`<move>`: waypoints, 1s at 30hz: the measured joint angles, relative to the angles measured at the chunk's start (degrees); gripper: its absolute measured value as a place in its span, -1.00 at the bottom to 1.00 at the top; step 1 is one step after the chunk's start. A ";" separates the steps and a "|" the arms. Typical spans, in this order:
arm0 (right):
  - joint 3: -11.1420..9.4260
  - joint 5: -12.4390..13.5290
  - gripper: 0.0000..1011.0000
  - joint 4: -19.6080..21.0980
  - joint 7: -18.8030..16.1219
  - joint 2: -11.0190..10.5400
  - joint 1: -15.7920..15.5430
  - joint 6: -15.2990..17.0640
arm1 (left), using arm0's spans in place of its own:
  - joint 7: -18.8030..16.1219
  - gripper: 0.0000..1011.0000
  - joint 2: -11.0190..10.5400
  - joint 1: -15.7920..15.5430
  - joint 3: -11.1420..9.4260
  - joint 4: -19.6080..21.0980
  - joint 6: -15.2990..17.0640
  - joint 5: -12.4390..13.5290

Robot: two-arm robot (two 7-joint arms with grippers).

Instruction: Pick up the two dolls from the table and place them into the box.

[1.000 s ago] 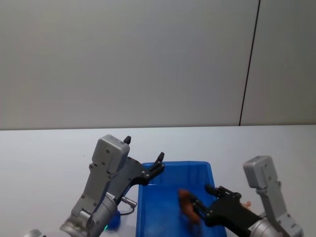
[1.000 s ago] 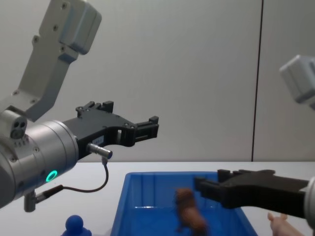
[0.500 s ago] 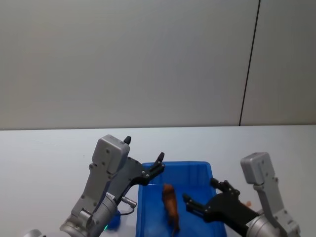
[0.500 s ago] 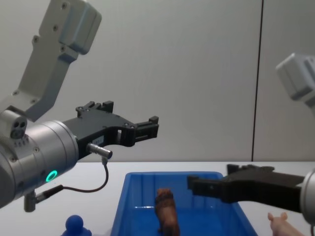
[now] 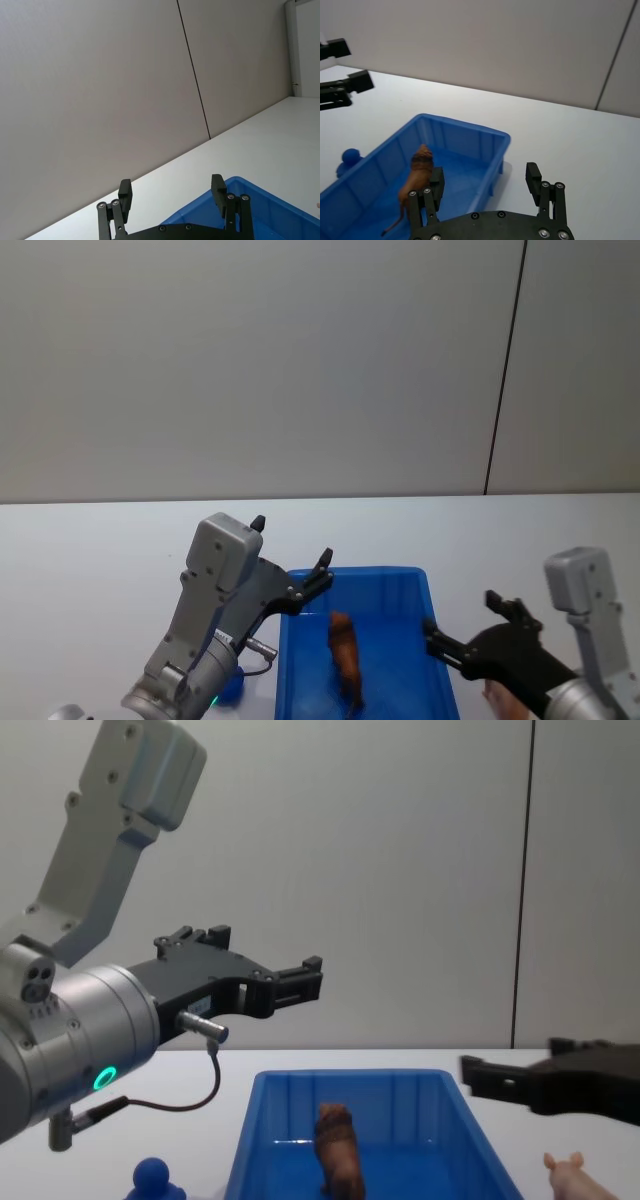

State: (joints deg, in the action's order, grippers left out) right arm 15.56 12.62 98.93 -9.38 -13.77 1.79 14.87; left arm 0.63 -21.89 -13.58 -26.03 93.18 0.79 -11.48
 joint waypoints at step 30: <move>-1.02 1.97 0.98 -1.40 8.04 -1.35 -5.33 5.74 | 0.00 0.98 0.00 0.00 0.00 0.00 0.00 0.00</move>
State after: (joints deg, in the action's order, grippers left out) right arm 14.54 14.59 97.53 -1.34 -15.12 -3.54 20.62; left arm 0.63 -21.89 -13.58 -26.02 93.17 0.79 -11.48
